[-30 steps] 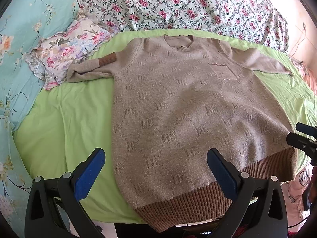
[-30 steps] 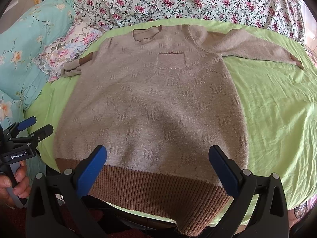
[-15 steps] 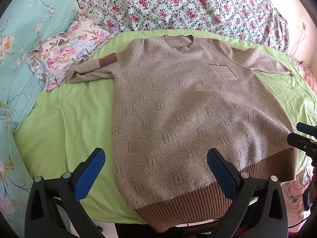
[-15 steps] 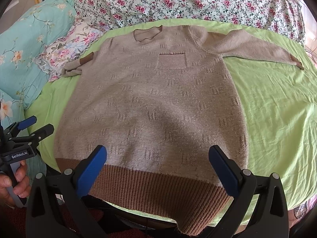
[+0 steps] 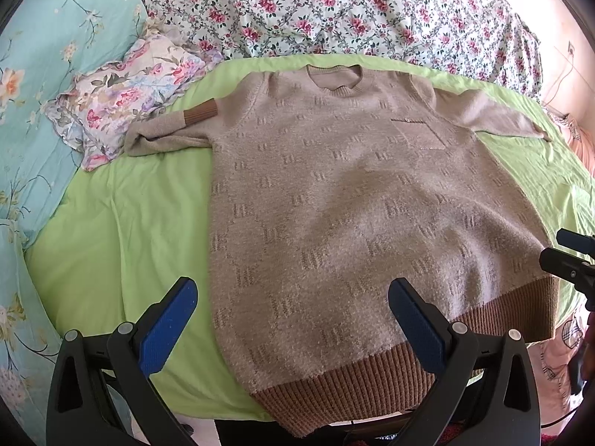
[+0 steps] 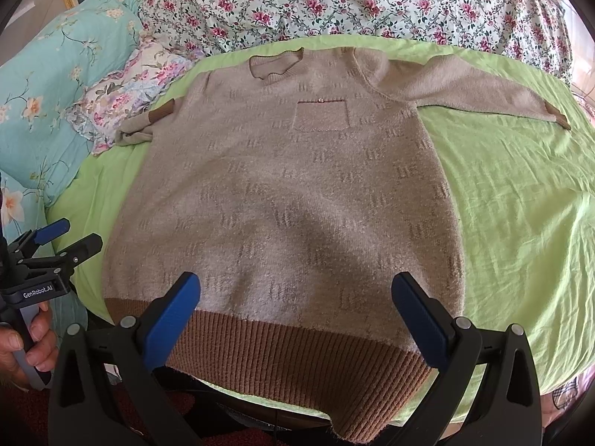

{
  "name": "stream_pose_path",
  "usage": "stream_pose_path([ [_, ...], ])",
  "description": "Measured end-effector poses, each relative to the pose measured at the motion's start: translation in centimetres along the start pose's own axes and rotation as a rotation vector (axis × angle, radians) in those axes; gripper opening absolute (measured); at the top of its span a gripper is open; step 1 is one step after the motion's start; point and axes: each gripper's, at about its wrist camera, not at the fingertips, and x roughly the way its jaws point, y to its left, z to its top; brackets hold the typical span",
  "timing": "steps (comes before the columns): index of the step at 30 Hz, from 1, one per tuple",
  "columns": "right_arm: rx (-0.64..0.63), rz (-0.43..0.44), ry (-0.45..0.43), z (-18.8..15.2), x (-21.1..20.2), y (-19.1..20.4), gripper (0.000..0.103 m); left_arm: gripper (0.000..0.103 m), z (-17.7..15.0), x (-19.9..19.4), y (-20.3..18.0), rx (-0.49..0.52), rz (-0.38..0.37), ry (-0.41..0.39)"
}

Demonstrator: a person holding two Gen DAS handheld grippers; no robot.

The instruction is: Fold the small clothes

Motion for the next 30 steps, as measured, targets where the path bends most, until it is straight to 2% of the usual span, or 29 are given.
stream_pose_path([
  [6, 0.015, 0.018, 0.005, 0.2, 0.2, -0.3, 0.103, 0.103, 0.3, 0.4, -0.2, 0.013, 0.014, -0.032],
  [8, 0.031, 0.052, -0.017, 0.4, 0.4, -0.7, 0.103, 0.103, 0.4, 0.5, -0.3, 0.012, 0.009, -0.031],
  [16, 0.069, 0.063, -0.025, 1.4, 1.2, -2.3, 0.103, 0.103, 1.5, 1.4, -0.3, -0.009, -0.032, -0.039],
  [20, 0.092, 0.067, -0.043, 2.2, 1.6, -3.8, 0.103, 0.103, 2.6, 2.2, -0.5, 0.0, -0.003, -0.037],
  [23, 0.109, 0.051, -0.089, 3.2, 1.6, -6.1, 0.103, 0.103, 3.6, 3.0, -0.8, 0.028, 0.071, -0.04],
  [25, 0.139, 0.02, -0.084, 4.2, 1.9, -8.1, 0.102, 0.103, 4.6, 3.6, -0.9, 0.039, 0.096, -0.046],
  [30, 0.238, -0.053, -0.096, 7.6, 2.8, -15.1, 0.102, 0.103, 7.7, 5.2, -0.5, 0.021, 0.086, -0.059],
])
